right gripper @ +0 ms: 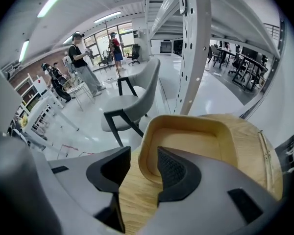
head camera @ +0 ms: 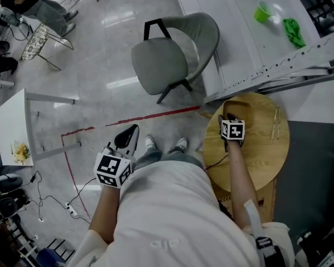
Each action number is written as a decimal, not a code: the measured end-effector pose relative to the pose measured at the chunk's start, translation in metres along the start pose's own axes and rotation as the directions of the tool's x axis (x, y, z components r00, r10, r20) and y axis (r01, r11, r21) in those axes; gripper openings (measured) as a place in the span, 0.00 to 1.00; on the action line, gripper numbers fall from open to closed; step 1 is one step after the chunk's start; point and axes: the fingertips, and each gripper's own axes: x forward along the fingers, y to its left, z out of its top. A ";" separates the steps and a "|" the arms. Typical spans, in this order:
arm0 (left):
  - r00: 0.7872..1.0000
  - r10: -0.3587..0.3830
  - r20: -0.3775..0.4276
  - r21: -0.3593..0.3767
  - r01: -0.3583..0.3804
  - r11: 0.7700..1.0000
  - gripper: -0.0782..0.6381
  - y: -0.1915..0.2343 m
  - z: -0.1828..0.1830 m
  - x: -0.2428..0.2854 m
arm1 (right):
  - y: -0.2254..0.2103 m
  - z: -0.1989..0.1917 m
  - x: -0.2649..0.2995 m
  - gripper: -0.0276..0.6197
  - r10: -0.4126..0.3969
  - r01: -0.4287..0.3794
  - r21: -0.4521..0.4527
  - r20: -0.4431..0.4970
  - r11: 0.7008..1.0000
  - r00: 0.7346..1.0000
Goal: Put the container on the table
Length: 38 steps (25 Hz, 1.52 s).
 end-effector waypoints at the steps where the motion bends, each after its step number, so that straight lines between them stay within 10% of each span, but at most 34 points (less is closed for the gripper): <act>1: 1.000 -0.004 0.002 0.002 0.004 1.000 0.13 0.000 0.001 0.000 | 0.003 0.004 -0.004 0.34 0.003 -0.003 -0.003 0.013 1.000 1.000; 14: 0.995 -0.074 0.060 0.045 0.071 0.996 0.13 0.010 0.023 -0.007 | 0.088 0.065 -0.092 0.15 0.087 -0.079 -0.042 0.255 0.996 0.963; 38: 0.943 -0.211 0.258 0.116 0.187 0.976 0.13 0.013 0.088 -0.040 | 0.288 0.162 -0.275 0.12 0.391 -0.208 -0.346 0.634 0.915 0.667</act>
